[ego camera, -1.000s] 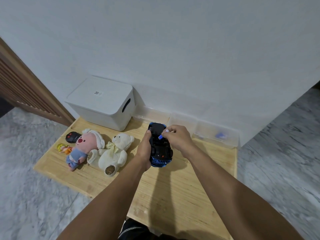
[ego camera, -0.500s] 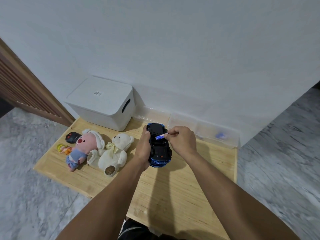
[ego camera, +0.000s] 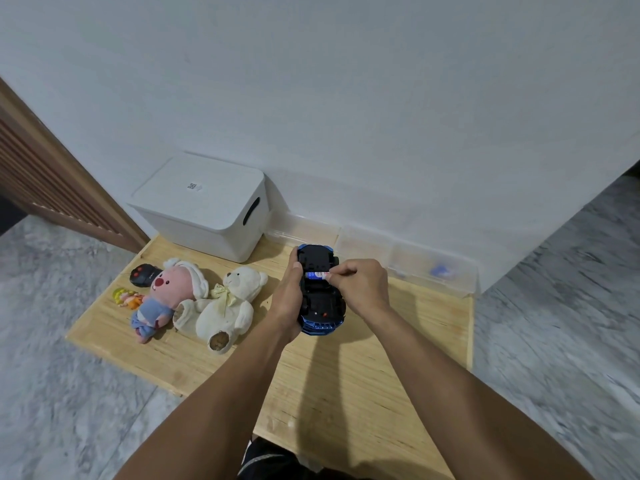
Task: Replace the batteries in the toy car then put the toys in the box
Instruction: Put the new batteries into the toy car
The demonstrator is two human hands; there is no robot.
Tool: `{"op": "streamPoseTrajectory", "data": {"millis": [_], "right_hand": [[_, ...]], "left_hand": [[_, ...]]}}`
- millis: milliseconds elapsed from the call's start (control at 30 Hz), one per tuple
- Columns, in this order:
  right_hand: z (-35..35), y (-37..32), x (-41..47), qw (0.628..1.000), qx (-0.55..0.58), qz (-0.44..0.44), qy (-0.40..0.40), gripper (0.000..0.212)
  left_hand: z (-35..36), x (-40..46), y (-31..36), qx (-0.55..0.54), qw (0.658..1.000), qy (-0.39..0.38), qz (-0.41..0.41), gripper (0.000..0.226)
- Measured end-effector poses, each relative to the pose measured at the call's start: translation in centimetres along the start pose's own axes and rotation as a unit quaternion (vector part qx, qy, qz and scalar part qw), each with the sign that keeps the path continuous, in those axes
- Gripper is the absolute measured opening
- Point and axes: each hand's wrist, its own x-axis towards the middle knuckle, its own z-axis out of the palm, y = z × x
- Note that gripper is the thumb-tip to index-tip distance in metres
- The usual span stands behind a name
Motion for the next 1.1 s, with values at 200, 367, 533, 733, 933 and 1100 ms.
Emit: {"op": "streamPoseTrajectory", "data": {"millis": [200, 367, 533, 733, 933, 1100], "right_hand": [[-1.4, -0.8, 0.5, 0.976, 0.133, 0.161, -0.066, 0.024], [-1.8, -1.0, 1.0, 0.960, 0.118, 0.226, -0.113, 0.027], [-1.5, 2.0, 1.7, 0.966, 0.110, 0.198, -0.121, 0.021], [-1.4, 7.0, 3.7, 0.979, -0.180, 0.091, 0.030, 0.019], [-0.5, 8.0, 5.2, 0.928, -0.367, -0.045, -0.036, 0.032], [0.5, 7.8, 5.1, 0.866, -0.460, -0.136, -0.141, 0.044]], "left_hand": [[-0.1, -0.2, -0.4, 0.050, 0.998, -0.005, 0.037, 0.039], [-0.4, -0.5, -1.0, 0.071, 0.997, 0.006, 0.042, 0.040], [-1.0, -0.7, -1.2, 0.057, 0.997, 0.050, -0.030, 0.045], [-2.9, -0.1, -2.0, 0.020, 0.999, 0.014, -0.034, 0.031], [-3.4, 0.4, -1.7, -0.020, 0.998, -0.002, -0.056, 0.038], [-3.4, 0.8, -1.3, -0.045, 0.997, -0.009, -0.054, 0.038]]}}
